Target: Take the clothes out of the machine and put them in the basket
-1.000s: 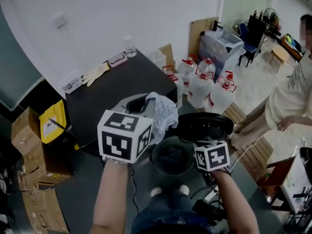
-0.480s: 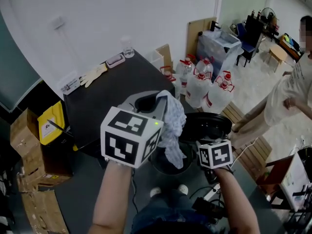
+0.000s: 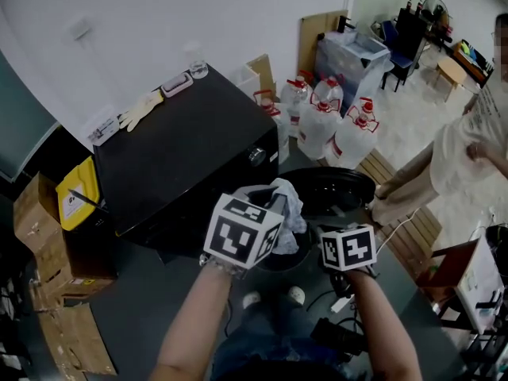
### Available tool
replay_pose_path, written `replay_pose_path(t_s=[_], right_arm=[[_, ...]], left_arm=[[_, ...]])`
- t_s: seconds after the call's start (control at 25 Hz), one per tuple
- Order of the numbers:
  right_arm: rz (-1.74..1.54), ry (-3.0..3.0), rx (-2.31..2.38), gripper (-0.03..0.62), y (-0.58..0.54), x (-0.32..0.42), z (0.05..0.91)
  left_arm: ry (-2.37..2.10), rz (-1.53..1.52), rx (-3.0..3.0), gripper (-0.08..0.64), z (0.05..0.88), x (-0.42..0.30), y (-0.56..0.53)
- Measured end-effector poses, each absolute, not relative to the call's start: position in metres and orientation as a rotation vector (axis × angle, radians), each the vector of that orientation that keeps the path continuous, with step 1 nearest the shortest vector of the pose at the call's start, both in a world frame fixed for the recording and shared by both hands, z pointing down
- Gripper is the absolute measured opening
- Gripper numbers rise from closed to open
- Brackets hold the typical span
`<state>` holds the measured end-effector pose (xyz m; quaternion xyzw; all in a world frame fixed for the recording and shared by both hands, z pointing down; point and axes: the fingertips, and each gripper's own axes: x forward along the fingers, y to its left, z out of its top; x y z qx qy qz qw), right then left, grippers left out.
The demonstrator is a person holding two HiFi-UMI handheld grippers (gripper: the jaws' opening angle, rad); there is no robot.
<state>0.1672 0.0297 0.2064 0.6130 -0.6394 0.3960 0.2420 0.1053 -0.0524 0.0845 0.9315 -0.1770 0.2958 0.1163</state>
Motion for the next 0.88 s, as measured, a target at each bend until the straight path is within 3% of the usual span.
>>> replay_pose_path(t_s=[0.32, 0.88], right_arm=[[1.185, -1.715, 1.644, 0.003, 0.046, 0.164, 0.240], [1.331, -1.675, 1.590, 0.003, 0.043, 0.159, 0.308]], left_arm=[[-0.452, 1.086, 2.519, 0.009, 0.193, 0.099, -0.041], [-0.542, 1.167, 2.227, 0.009, 0.348, 0.099, -0.051]])
